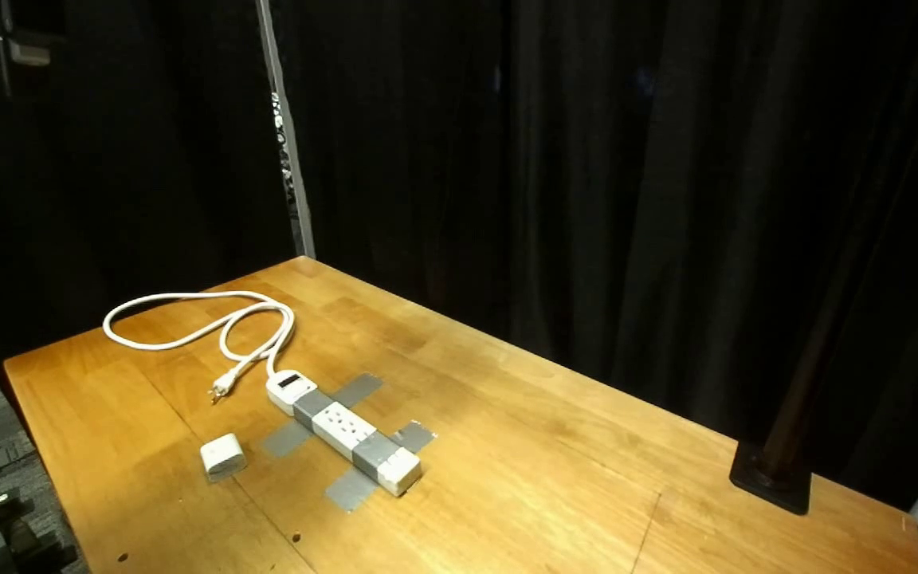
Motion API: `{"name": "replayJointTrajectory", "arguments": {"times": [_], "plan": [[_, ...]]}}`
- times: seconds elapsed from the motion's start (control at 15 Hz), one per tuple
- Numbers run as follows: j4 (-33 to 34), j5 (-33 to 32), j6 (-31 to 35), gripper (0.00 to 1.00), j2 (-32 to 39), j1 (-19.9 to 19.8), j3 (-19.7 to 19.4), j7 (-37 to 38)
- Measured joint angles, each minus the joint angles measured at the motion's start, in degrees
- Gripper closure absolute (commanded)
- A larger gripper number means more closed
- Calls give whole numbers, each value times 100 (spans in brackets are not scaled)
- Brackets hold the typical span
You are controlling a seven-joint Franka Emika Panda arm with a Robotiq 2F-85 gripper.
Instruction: Plug the charger head into the extension cable
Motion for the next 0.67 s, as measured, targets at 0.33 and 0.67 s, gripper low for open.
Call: {"name": "replayJointTrajectory", "arguments": {"times": [0.33, 0.67], "plan": [[0, 0, 0, 0, 0, 0, 0, 0], [-62, -2, -4, 0, 33, -62, 64, -21]]}}
